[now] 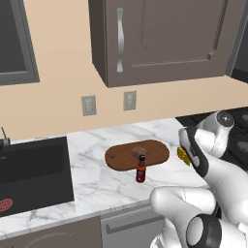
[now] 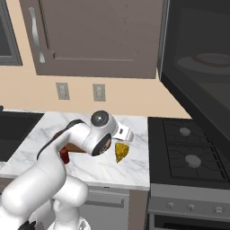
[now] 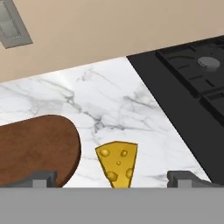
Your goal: Retrieve the reheated potato from the microwave, then place the potato, cheese, and condiment on the cutting board.
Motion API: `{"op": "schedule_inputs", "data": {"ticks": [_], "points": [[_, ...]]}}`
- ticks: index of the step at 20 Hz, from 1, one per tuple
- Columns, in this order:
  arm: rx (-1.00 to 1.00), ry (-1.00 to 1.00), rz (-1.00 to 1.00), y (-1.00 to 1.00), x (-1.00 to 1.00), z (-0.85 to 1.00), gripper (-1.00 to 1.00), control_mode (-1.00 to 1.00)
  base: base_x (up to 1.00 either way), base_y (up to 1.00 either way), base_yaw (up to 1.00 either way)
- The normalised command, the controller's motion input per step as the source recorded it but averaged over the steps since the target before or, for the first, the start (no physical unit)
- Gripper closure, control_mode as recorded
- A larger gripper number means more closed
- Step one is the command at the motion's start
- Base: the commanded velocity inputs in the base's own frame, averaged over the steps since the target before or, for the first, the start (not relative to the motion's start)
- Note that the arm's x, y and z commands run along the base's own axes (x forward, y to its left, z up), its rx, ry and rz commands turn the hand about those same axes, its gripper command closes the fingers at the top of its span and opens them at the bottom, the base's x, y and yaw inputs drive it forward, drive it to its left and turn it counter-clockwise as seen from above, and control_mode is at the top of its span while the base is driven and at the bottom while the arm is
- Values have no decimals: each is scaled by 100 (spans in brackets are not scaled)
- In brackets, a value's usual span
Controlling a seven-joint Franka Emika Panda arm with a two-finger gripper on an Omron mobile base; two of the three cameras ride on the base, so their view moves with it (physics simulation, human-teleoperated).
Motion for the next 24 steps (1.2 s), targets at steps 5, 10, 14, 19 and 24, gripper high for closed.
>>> {"op": "schedule_inputs", "data": {"ticks": [5,10,14,19,24], "points": [[0,11,0,-5,-18,-24,-100,-100,0,0,0],[0,7,0,0,-24,-22,-100,-100,0,0,0],[0,2,0,0,-26,-21,-100,-100,0,0,0],[0,0,0,0,-6,-22,-100,-100,0,0,0],[0,0,2,0,10,-23,-100,-100,0,0,0]]}}
